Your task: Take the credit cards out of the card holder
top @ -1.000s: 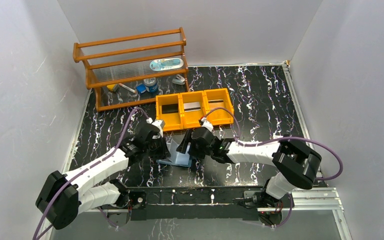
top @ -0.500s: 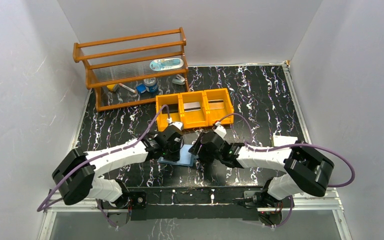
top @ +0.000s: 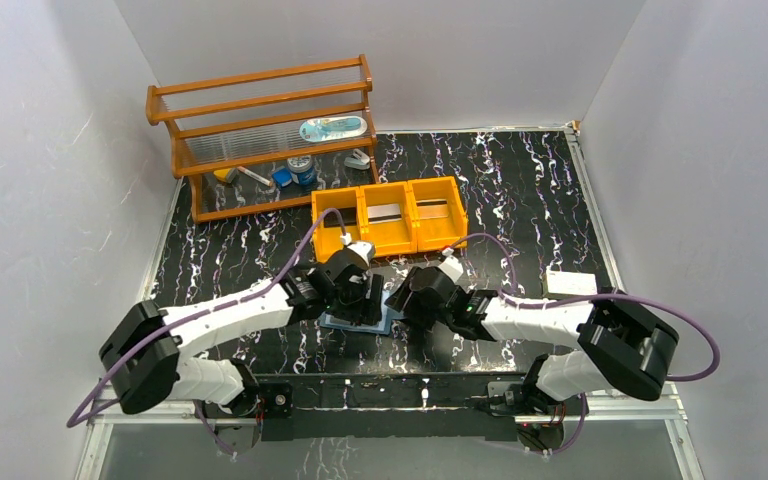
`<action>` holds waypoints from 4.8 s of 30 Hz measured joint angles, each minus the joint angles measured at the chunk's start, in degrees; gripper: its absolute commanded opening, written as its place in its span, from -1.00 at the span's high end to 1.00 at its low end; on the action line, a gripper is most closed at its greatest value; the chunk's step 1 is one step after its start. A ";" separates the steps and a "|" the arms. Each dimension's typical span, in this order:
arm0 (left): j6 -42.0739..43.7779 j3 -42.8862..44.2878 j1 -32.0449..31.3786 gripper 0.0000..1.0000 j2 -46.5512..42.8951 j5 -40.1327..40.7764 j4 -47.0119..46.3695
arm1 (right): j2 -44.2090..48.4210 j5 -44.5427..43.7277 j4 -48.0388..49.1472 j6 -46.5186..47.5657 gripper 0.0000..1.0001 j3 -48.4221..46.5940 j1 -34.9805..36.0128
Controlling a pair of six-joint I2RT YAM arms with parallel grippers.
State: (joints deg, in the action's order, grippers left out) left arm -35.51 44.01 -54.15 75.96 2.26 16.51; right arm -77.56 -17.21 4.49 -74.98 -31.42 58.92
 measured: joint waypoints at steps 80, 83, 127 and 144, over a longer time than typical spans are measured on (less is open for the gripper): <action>-10.64 -9.75 13.94 0.25 5.60 -14.80 -18.84 | -11.21 10.27 16.70 1.49 0.08 -0.17 -4.59; -11.69 -11.08 14.08 0.28 4.96 -15.17 -20.65 | -11.21 10.69 16.72 1.49 0.08 -0.15 -4.83; -6.86 -7.91 13.44 0.19 1.55 -14.67 -12.74 | -8.96 12.70 15.47 1.27 0.24 1.99 -3.72; -8.00 -10.58 17.99 0.29 5.64 -24.63 -19.02 | -9.07 12.92 19.85 -4.85 0.24 5.05 -4.79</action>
State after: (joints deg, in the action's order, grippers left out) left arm -43.51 33.43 -36.16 81.60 -22.37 -2.50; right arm -86.63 -4.29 24.34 -79.83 -26.37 54.13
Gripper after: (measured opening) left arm 0.359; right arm 0.377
